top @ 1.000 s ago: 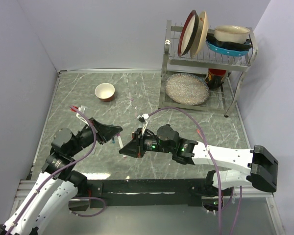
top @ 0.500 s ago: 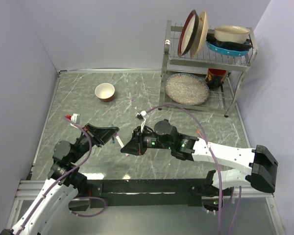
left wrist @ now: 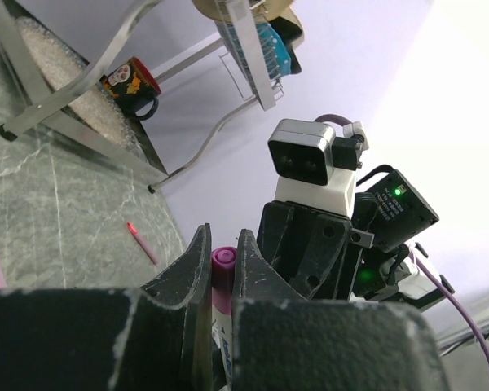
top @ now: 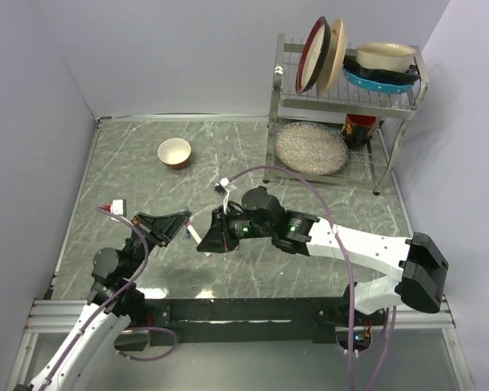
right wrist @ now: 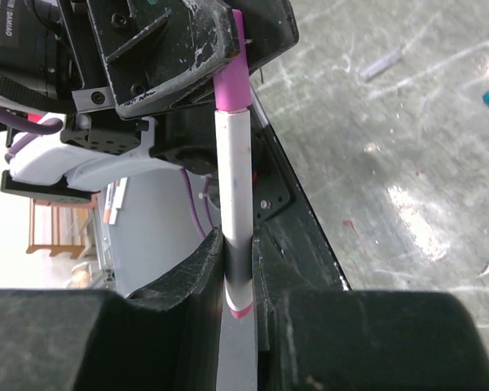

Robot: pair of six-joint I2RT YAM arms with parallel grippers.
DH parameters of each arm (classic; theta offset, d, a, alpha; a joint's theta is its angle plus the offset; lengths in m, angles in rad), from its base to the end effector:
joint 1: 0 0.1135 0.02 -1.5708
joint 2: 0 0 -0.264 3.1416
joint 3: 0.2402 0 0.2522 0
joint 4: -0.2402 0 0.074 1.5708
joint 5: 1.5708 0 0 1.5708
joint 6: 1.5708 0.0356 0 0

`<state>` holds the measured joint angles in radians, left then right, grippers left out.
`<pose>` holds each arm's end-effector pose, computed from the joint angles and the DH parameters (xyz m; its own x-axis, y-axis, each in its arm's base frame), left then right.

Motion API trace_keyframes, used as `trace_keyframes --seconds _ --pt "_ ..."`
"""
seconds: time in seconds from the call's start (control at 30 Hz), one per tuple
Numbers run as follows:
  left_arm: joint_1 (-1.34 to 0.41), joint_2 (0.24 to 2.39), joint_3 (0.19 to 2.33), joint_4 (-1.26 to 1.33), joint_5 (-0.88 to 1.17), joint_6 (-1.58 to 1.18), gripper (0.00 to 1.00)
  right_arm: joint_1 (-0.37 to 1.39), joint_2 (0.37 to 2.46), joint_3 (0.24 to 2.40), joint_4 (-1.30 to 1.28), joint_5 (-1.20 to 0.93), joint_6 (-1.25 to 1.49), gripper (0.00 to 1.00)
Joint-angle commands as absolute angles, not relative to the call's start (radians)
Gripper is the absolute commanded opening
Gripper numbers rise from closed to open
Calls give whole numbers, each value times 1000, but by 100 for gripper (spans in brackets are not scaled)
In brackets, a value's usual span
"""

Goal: Insert the pens into the pen caps

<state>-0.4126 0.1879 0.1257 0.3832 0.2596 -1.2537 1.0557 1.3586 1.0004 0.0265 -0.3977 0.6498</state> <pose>0.0987 -0.0532 0.2417 -0.4901 -0.7879 -0.3728 0.4651 0.1254 -0.8764 0.1436 0.2817 0.3071 -0.7223 -0.1436 -0.6765 -0.6854 0.2794 0.6725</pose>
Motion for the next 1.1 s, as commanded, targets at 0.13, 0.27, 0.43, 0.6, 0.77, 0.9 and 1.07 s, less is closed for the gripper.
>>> trace_keyframes --seconds 0.13,0.27,0.43,0.6,0.77,0.9,1.07 --pt "-474 147 92 186 565 -1239 1 933 1414 1275 442 -202 606 0" --pt "-479 176 83 230 568 -1255 1 931 1476 1341 414 -216 592 0" --pt "-497 199 78 249 558 -1270 1 927 1496 1347 431 -173 589 0" --pt "-522 198 81 199 540 -1224 1 879 1503 1376 465 -175 624 0" --pt "-534 248 71 268 561 -1241 1 850 1558 1459 466 -222 629 0" --pt "-552 328 115 239 558 -1198 1 847 1600 1503 427 -212 574 0" --pt "-558 373 175 138 551 -1157 1 835 1588 1506 379 -149 506 0"
